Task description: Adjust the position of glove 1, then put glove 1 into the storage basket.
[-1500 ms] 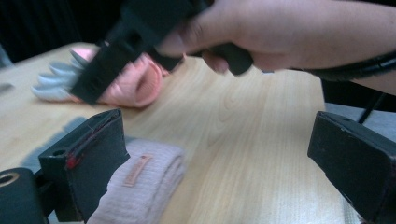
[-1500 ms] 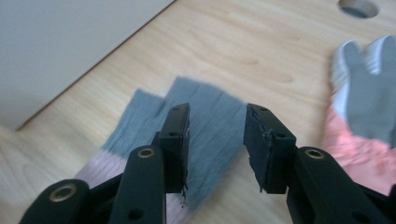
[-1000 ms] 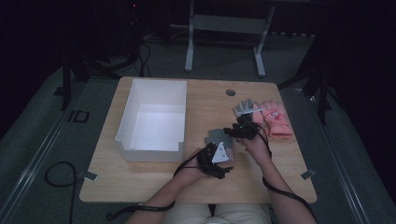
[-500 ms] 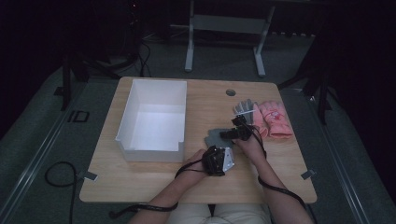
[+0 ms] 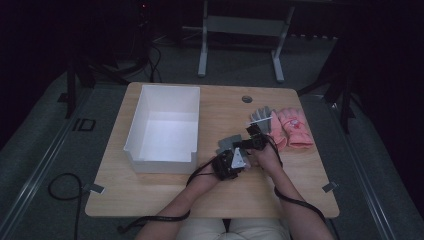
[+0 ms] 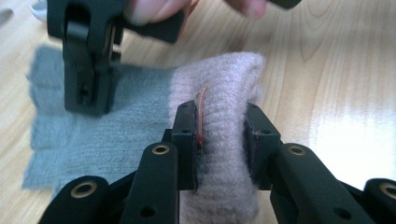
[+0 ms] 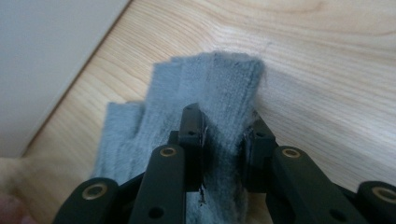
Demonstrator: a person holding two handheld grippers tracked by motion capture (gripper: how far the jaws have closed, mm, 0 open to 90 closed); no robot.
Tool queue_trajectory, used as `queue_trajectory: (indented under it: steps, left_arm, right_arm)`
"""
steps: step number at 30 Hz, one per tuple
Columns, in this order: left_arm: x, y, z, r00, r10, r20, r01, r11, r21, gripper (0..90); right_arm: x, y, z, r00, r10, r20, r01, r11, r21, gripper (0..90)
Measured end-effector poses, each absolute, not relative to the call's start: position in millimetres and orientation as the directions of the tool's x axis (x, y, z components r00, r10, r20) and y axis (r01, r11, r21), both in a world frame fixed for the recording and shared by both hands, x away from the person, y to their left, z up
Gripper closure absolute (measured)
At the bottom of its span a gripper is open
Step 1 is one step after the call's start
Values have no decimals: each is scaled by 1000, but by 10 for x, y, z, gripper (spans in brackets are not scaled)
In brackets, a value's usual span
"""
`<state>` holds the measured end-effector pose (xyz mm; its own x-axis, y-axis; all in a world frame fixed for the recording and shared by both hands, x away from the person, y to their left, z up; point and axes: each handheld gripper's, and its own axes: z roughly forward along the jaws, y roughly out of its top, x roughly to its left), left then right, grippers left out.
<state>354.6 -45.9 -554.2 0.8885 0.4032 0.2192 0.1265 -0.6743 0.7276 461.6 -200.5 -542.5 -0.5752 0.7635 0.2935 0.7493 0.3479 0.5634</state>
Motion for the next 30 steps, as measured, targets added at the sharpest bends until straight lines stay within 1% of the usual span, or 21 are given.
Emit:
queue_trajectory:
  steps: [3, 4, 7, 11, 14, 15, 16, 17, 18, 20, 22, 26, 28, 29, 30]
  left_arm:
    - [3541, -466, -5522, 890, 401, 218, 127, -676, 726, 709]
    - [3493, -515, -5388, 888, 390, 244, 104, -687, 719, 711]
    - [3454, -548, -5264, 886, 380, 265, 80, -690, 719, 714]
    - [3414, -566, -5112, 888, 373, 271, 68, -688, 722, 715]
    - [3365, -568, -4922, 882, 356, 308, 36, -702, 711, 714]
    - [3364, -550, -4843, 884, 354, 305, 32, -698, 716, 714]
    - [3364, -550, -4843, 884, 354, 305, 32, -698, 716, 714]
    - [3376, -519, -4743, 887, 350, 300, 29, -691, 722, 714]
    - [3376, -501, -4637, 887, 345, 306, 21, -693, 721, 715]
    - [3370, -498, -4584, 884, 340, 319, 12, -701, 713, 714]
    - [3369, -473, -4441, 881, 330, 341, -6, -711, 703, 715]
    - [3419, -387, -4244, 887, 310, 343, -16, -720, 694, 715]
    - [3419, -387, -4244, 887, 310, 343, -16, -720, 694, 714]
    - [3488, -274, -4103, 895, 269, 356, -43, -741, 670, 713]
    - [3503, -237, -4072, 898, 260, 355, -49, -743, 667, 712]
  right_arm:
    - [4591, -2040, -5357, -585, 753, 301, 740, 345, 577, 745]
    - [4552, -2080, -5263, -595, 748, 294, 727, 345, 593, 745]
    - [4497, -2130, -5121, -606, 741, 289, 710, 339, 617, 746]
    - [4446, -2181, -4976, -618, 731, 289, 693, 333, 639, 746]
    - [4393, -2222, -4808, -630, 719, 294, 676, 322, 663, 746]
    - [4383, -2231, -4766, -632, 716, 297, 672, 315, 670, 746]
    - [4383, -2231, -4766, -632, 716, 297, 672, 315, 670, 746]
    - [4369, -2244, -4694, -635, 711, 304, 667, 305, 680, 746]
    - [4347, -2255, -4542, -641, 702, 309, 651, 286, 703, 745]
    - [4340, -2250, -4490, -646, 700, 304, 644, 286, 709, 746]
    - [4329, -2232, -4388, -652, 698, 297, 633, 285, 720, 746]
    - [4328, -2179, -4173, -660, 695, 285, 609, 274, 744, 746]
    - [4336, -2161, -4132, -661, 693, 288, 608, 269, 747, 746]
    - [4352, -2103, -4041, -663, 687, 297, 603, 254, 757, 745]
    - [4354, -2072, -4008, -667, 683, 298, 597, 251, 762, 746]
